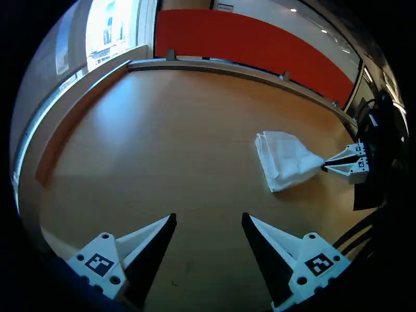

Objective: Fold towel

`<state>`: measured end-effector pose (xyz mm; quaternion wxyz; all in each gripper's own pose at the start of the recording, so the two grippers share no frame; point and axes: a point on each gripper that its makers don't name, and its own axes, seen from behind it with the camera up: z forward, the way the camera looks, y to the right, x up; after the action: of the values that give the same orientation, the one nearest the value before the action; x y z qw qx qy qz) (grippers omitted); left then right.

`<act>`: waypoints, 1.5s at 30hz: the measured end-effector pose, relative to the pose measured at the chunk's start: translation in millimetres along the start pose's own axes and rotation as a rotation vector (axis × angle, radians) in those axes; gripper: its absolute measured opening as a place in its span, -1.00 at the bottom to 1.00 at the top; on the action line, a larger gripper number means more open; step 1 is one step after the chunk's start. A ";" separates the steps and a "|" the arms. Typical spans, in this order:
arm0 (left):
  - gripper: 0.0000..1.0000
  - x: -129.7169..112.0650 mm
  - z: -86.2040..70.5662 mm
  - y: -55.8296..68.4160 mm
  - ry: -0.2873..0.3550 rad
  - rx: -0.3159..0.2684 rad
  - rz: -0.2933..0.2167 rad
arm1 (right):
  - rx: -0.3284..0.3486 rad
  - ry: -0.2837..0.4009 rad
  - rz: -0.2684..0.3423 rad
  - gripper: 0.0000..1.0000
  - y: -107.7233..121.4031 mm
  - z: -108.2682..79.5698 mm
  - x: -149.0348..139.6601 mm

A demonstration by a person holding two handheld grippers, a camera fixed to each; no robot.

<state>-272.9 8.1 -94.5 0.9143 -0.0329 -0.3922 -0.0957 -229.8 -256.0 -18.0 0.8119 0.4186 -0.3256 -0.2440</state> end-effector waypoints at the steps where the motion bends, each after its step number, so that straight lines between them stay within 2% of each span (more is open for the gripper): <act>1: 0.87 1.8 -0.1 0.6 0.003 -0.003 -0.002 | -0.005 0.008 -0.006 -0.97 2.2 -1.8 5.8; 12: 0.87 23.1 -3.3 3.3 0.038 -0.017 0.005 | -0.051 0.095 -0.075 -0.97 22.3 -26.2 70.9; 23: 0.87 38.2 -5.8 9.5 0.061 -0.033 0.016 | -0.100 0.190 -0.098 -0.97 43.4 -57.8 126.7; 45: 0.87 50.6 1.5 20.0 0.068 -0.051 0.032 | -0.156 0.226 -0.095 -0.97 79.3 -96.9 141.6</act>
<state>-235.8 20.3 -56.5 0.9274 -0.0591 -0.3577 -0.0918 -54.3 -258.2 52.1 0.8611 0.3938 -0.1918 -0.2580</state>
